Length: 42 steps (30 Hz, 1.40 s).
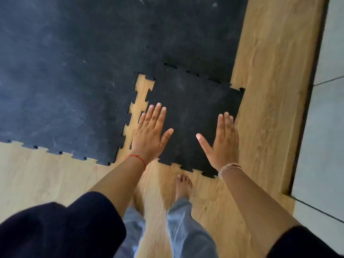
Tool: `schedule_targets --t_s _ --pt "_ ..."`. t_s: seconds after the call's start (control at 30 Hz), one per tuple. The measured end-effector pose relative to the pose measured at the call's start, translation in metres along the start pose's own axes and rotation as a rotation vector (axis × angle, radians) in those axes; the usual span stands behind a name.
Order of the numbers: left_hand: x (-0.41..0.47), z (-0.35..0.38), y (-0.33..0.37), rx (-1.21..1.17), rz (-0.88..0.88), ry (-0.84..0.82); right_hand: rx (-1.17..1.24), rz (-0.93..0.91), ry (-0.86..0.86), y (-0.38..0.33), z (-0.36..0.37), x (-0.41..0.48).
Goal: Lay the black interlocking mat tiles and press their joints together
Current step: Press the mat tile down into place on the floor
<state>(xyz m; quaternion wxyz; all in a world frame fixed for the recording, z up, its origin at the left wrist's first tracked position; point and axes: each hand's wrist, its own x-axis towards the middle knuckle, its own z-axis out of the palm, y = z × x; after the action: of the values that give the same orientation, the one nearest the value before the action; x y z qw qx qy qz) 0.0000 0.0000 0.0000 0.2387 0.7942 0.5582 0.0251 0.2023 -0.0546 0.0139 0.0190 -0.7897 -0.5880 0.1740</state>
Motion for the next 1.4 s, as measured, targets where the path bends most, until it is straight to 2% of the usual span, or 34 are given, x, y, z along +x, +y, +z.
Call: schedule_targets --t_s 0.23,0.4,0.5,0.7,0.87,0.93,1.07,1.17,1.27,1.4 --pt "0.044 0.165 -0.080 0.029 -0.042 -0.048 -0.072 0.036 -0.076 0.064 0.185 0.039" --pt "0.089 0.246 -0.115 0.035 -0.040 -0.014 -0.145 0.003 -0.091 0.097 0.269 0.078" --pt "0.119 0.275 -0.131 0.033 -0.074 0.009 -0.134 -0.029 -0.077 0.099 0.300 0.116" --pt "0.141 0.303 -0.153 0.133 -0.066 0.132 -0.194 -0.060 0.085 0.087 0.325 0.184" --pt "0.141 0.298 -0.151 0.133 -0.074 0.115 -0.162 -0.087 0.098 0.084 0.318 0.197" --pt "0.141 0.295 -0.150 0.130 -0.076 0.112 -0.130 0.016 0.120 0.092 0.313 0.197" --pt "0.143 0.298 -0.151 0.112 -0.083 0.151 -0.006 0.464 0.278 0.137 0.306 0.189" --pt "0.154 0.298 -0.147 0.073 -0.189 0.201 0.110 0.707 0.339 0.160 0.303 0.178" --pt "0.166 0.293 -0.139 0.010 -0.343 0.247 0.193 0.822 0.338 0.169 0.299 0.176" --pt "0.172 0.291 -0.134 0.001 -0.379 0.254 0.204 0.857 0.367 0.172 0.292 0.180"
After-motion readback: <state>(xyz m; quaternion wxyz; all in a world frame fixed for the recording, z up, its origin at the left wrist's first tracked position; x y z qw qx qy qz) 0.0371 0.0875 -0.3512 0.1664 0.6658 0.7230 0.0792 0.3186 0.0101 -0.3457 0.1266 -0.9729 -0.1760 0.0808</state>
